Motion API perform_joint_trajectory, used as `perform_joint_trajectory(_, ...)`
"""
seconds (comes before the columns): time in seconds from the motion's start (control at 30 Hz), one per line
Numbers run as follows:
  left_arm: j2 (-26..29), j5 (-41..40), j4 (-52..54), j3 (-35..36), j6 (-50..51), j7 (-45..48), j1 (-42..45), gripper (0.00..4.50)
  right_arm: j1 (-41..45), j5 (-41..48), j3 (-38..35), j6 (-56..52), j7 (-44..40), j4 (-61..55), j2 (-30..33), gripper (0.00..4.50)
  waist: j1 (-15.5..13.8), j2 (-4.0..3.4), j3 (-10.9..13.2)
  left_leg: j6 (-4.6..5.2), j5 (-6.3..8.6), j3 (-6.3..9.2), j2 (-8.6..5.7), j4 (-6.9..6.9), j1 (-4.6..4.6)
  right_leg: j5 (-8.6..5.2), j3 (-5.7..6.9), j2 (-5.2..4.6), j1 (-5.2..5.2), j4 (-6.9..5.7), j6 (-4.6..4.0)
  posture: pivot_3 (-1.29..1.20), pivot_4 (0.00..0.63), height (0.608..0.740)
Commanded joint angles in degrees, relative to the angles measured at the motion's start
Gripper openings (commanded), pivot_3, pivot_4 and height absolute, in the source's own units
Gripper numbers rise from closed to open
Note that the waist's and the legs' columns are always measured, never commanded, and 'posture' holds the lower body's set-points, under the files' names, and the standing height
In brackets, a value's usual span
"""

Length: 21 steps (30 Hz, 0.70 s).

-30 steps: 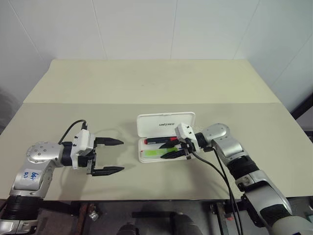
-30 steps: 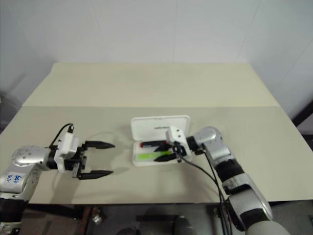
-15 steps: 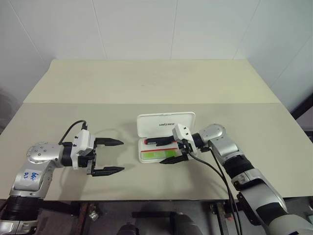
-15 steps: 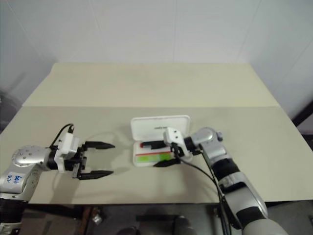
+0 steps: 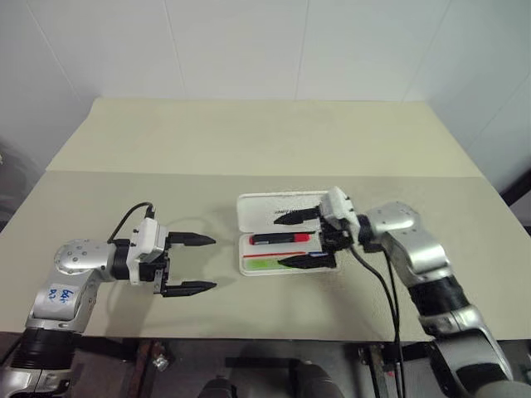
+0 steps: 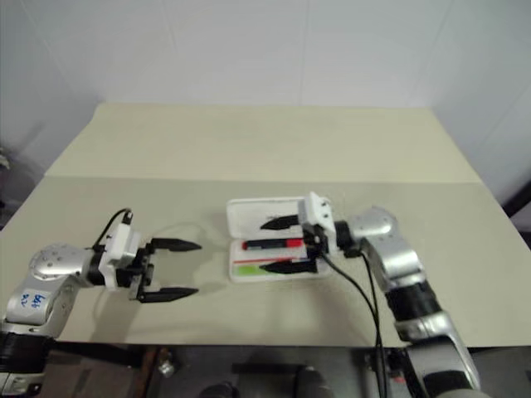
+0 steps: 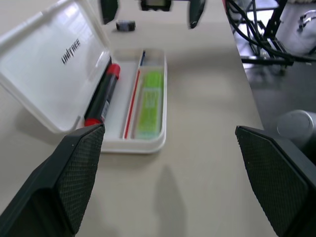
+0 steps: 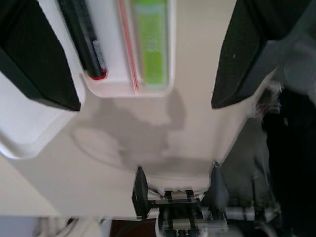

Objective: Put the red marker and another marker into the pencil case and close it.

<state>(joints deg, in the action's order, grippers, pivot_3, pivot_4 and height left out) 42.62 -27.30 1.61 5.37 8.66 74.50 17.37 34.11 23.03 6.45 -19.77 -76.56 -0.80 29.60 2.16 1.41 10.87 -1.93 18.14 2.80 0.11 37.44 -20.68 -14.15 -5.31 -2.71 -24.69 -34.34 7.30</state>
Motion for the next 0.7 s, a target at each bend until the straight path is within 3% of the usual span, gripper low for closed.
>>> perform_joint_trajectory(0.03,-0.74,-1.45,1.52,-0.01,0.79,-0.53,0.54,4.5,-4.39,6.43,-6.48,-7.43,5.51,-10.58,2.92,4.48,-0.23,0.0,0.0,0.0,0.0,-0.01,0.0,0.0,-0.01,0.0,0.0,0.01,0.0,0.02,0.0,0.0,0.15,0.74)
perform_joint_trajectory(0.17,-1.92,-1.02,0.94,-0.59,0.89,-0.76,1.28,4.5,-11.59,11.82,-17.38,-13.25,15.24,-17.09,4.65,4.48,-0.56,0.0,0.0,0.0,0.0,-0.02,0.01,-0.02,0.0,-0.01,-0.01,0.05,0.0,0.19,-0.01,0.0,0.15,0.74)
perform_joint_trajectory(0.37,-3.74,-0.28,-1.53,-1.84,0.61,-1.17,3.84,4.5,-17.5,9.1,-27.28,-8.3,26.11,-11.94,3.51,4.48,-0.5,0.01,0.0,0.01,-0.01,-0.08,-0.04,0.07,0.08,0.01,-0.06,0.06,0.12,0.24,0.02,0.0,0.15,0.74)
perform_joint_trajectory(0.7,-5.71,1.2,-6.28,-4.31,-0.78,0.07,9.21,4.5,-16.35,-0.66,-24.53,4.46,36.01,6.86,-1.34,4.48,-0.14,0.01,0.0,0.04,-0.02,-0.27,-0.05,0.06,0.23,0.02,-0.23,0.12,0.15,0.13,0.04,0.0,0.15,0.74)
